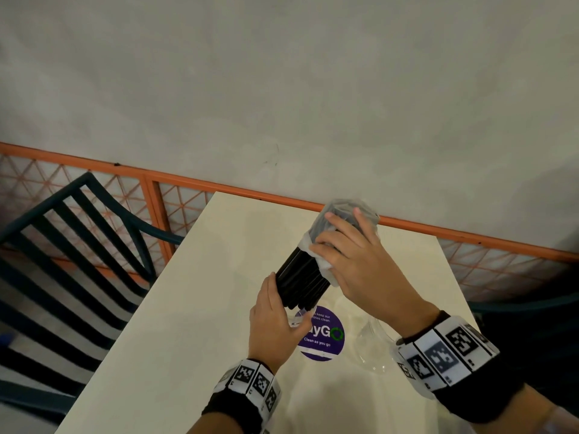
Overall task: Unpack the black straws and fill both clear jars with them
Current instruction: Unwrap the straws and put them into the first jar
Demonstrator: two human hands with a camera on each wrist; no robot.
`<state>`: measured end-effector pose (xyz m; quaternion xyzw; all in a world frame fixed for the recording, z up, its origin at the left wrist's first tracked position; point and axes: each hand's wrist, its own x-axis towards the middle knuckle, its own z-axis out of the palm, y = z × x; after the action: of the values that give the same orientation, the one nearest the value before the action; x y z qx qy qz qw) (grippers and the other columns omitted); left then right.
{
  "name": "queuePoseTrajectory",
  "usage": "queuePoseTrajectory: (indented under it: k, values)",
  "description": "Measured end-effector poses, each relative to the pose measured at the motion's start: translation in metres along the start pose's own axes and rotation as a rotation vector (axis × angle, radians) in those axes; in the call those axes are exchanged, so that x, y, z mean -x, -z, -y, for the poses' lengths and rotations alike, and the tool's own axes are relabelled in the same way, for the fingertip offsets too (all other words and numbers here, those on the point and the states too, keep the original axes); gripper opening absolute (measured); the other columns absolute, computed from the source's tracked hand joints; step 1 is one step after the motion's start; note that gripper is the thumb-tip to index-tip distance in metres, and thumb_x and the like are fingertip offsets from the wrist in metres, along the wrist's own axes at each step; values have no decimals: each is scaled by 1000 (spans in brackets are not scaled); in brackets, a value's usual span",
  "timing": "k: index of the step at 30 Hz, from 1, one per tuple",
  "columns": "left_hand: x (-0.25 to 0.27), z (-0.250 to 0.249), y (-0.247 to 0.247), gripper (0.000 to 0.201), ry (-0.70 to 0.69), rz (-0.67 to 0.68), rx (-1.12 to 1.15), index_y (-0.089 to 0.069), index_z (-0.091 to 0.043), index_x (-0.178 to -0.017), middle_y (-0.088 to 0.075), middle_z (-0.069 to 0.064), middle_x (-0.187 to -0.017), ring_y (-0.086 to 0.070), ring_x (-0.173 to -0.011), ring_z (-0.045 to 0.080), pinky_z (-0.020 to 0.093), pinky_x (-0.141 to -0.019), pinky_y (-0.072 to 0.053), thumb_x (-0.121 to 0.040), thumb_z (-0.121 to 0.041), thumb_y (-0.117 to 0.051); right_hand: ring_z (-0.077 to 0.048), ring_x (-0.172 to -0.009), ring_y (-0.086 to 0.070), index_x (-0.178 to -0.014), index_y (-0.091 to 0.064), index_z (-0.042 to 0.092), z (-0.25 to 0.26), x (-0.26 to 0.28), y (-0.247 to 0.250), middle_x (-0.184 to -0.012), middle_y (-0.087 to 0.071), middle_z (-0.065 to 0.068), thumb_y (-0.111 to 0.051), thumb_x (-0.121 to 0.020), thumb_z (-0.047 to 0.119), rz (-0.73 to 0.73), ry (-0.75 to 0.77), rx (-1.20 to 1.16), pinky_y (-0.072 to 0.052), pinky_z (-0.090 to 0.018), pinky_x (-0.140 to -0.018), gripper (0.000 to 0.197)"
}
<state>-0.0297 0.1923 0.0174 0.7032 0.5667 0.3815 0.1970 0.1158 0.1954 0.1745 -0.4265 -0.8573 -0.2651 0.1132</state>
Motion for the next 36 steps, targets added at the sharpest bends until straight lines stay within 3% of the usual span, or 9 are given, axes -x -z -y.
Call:
queuePoseTrajectory:
  k: [8, 13, 18, 23, 26, 28, 30, 32, 36]
  values:
    - [2, 2, 1, 93, 32, 94, -60, -14, -4, -142, -35, 11, -144, -42, -128, 23, 37, -98, -37, -75, -65, -36, -29, -117, -57, -102, -67, 17, -2, -7, 5, -106, -70, -3, -76, -65, 15, 33, 95, 63, -24, -56, -104, 38]
    - [3, 3, 0, 91, 59, 164, -89, -19, 3, -139, -44, 21, -137, -53, -118, 30, 38, -85, -48, -82, -69, -17, -28, -123, -51, -108, -63, 17, 2, -7, 2, -113, -67, -4, -64, -74, 15, 57, 108, 52, -16, -48, -112, 33]
    - [5, 4, 1, 109, 71, 181, -54, -1, 0, -142, -14, 19, -152, -29, -137, 28, 36, -104, -34, -70, -81, -5, -25, -124, -51, -107, -64, 16, 20, -13, 1, -113, -67, -2, -60, -78, 18, 62, 208, 100, -23, -49, -109, 29]
    - [3, 8, 15, 103, 97, 185, 187, 0, -14, -145, -23, 7, -152, -36, -133, 21, 41, -107, -38, -72, -62, -56, -25, -126, -49, -108, -65, 19, 26, -9, -8, -121, -64, -2, -73, -72, 28, 152, 307, 90, -19, -44, -109, 38]
    - [-3, 15, 20, 104, 50, 222, 216, -1, -24, -145, -24, 1, -152, -44, -128, 16, 41, -100, -45, -68, -57, -62, -30, -134, -38, -121, -57, 26, 37, 9, -24, -141, -48, -5, -72, -71, 34, 201, 350, 117, -16, -46, -110, 53]
    - [-7, 15, 24, 97, 39, 235, 251, -12, -27, -144, -29, -7, -149, -42, -128, 11, 33, -100, -44, -67, -48, -69, -37, -138, -23, -139, -34, 30, 43, 21, -35, -151, -26, -9, -60, -76, 24, 179, 298, 104, -13, -53, -112, 68]
    - [-9, 11, 34, 94, 56, 229, 399, -16, -26, -142, -37, -31, -134, -42, -123, -3, 9, -93, -39, -69, -30, -75, -42, -140, -5, -145, -10, 32, 44, 29, -45, -155, -5, -13, -46, -78, 25, 125, 166, 87, -7, -60, -114, 77]
    - [-9, 9, 45, 103, 62, 247, 536, -4, -39, -139, -30, -48, -127, -39, -117, -18, -2, -85, -35, -69, -23, -78, -42, -141, 8, -146, -1, 32, 44, 34, -50, -155, 7, -16, -50, -80, 32, 71, -14, 36, -4, -59, -111, 82]
    - [-11, 10, 64, 98, 50, 193, 519, 11, -58, -129, -21, -39, -134, -44, -116, -10, 3, -85, -41, -78, -28, -68, -40, -134, -18, -142, -16, 31, 53, 47, -47, -144, -20, -16, -78, -63, 31, 8, -368, -198, -28, -61, -108, 100]
